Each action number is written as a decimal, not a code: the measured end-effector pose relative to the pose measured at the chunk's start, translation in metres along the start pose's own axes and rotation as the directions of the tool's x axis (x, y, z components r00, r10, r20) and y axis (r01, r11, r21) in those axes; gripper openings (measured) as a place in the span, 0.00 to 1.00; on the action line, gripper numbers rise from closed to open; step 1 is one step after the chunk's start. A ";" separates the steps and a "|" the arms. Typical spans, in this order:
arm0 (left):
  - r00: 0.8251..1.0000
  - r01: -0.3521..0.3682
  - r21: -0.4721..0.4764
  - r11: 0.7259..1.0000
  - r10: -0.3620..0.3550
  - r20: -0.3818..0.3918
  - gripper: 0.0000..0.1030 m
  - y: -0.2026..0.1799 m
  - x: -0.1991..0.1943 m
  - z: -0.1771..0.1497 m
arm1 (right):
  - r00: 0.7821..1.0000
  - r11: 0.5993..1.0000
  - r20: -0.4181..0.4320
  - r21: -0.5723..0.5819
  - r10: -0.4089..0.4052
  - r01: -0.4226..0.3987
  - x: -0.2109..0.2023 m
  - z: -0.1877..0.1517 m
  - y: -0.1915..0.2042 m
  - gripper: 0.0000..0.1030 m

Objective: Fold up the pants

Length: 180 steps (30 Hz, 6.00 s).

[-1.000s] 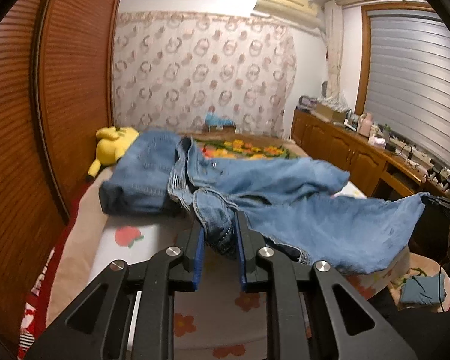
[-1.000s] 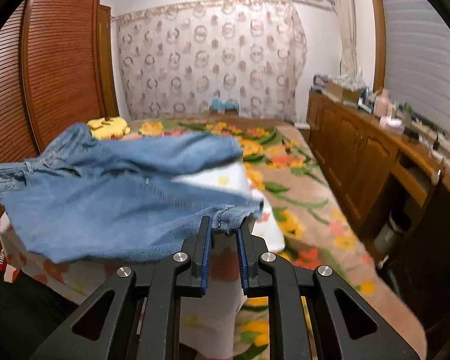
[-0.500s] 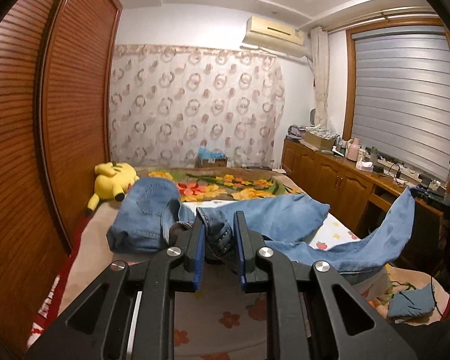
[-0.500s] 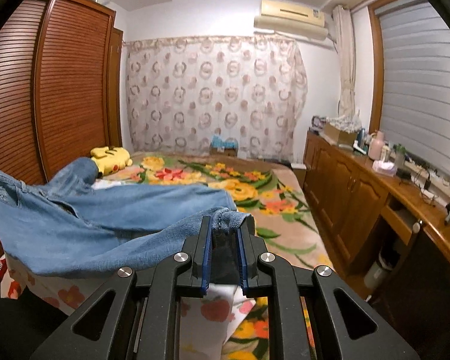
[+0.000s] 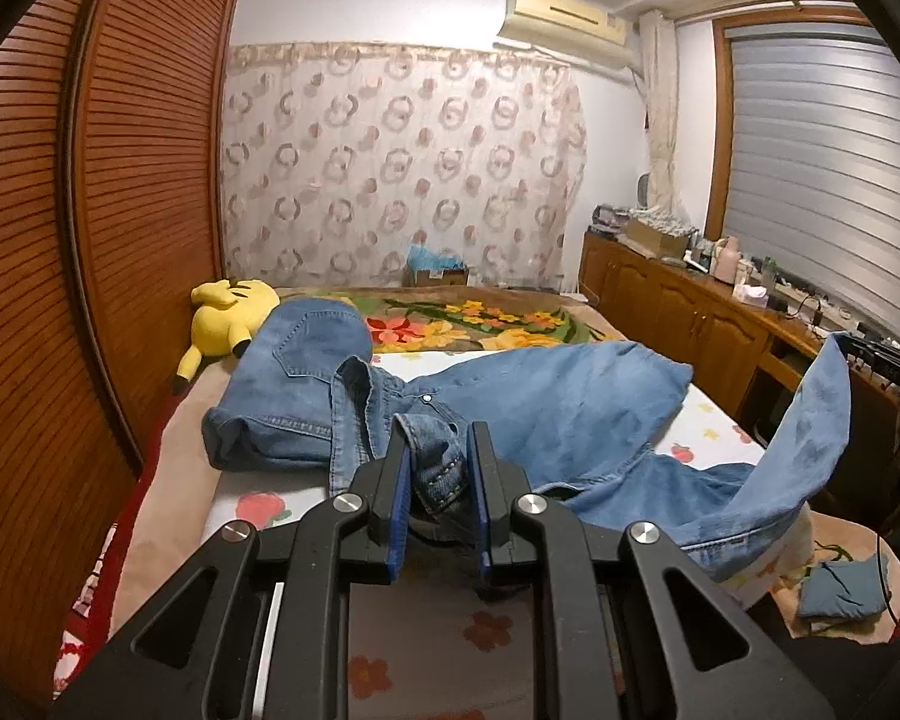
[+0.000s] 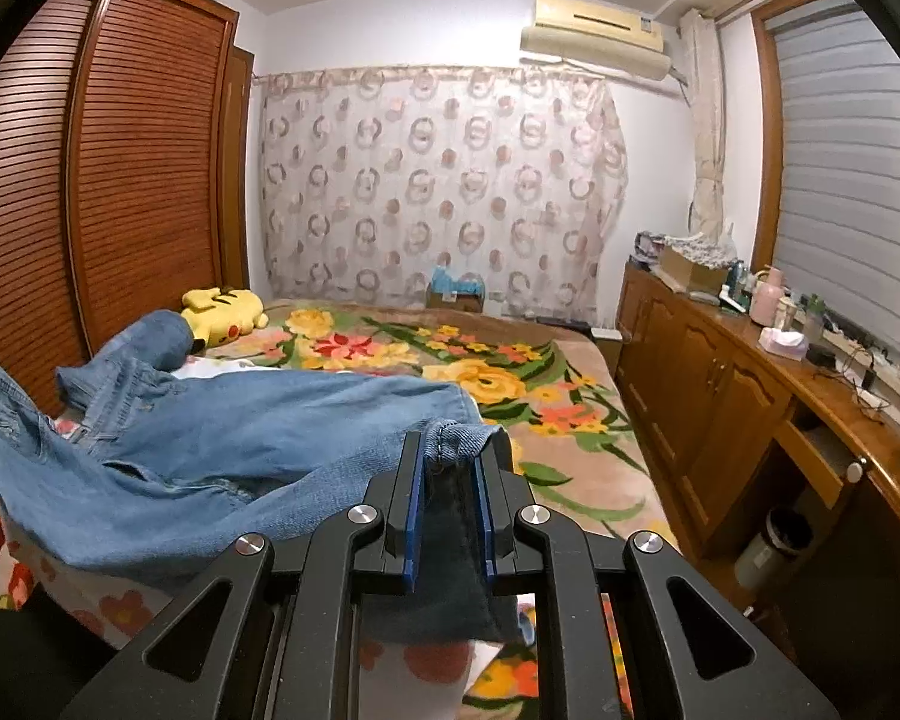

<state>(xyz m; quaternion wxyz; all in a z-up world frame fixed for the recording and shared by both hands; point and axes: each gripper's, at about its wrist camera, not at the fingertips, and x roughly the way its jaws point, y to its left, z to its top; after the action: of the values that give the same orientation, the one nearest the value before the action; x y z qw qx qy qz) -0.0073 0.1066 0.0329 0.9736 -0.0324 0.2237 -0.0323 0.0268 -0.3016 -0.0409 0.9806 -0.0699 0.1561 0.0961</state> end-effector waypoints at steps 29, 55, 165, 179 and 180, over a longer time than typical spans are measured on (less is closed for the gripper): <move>0.995 -0.078 -0.019 0.997 0.077 -0.068 0.18 0.029 0.140 0.084 | 1.000 1.000 0.003 0.000 -0.017 0.017 0.136 0.085 -0.012 0.14; 0.963 -0.128 -0.039 0.991 0.115 -0.243 0.18 0.068 0.260 0.082 | 0.974 0.997 -0.225 -0.078 -0.017 -0.001 0.332 0.139 0.002 0.14; 0.888 0.317 0.165 0.934 -0.231 -0.397 0.80 -0.126 0.304 0.064 | 0.897 0.960 -0.414 0.278 0.155 -0.037 0.267 0.099 -0.035 0.50; 0.893 0.304 0.155 0.940 -0.225 -0.389 0.80 -0.115 0.287 0.059 | 0.906 0.958 -0.404 0.286 0.128 -0.008 0.267 0.104 -0.033 0.21; 0.893 0.302 0.153 0.941 -0.224 -0.389 0.80 -0.113 0.286 0.059 | 0.911 0.961 -0.394 0.277 0.121 -0.007 0.264 0.105 -0.031 0.19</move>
<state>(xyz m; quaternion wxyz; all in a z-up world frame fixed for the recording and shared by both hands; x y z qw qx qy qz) 0.2696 -0.0251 -0.0294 0.8991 0.0465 0.3901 -0.1932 0.3100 -0.2701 -0.0226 0.9231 0.0508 0.3705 0.0897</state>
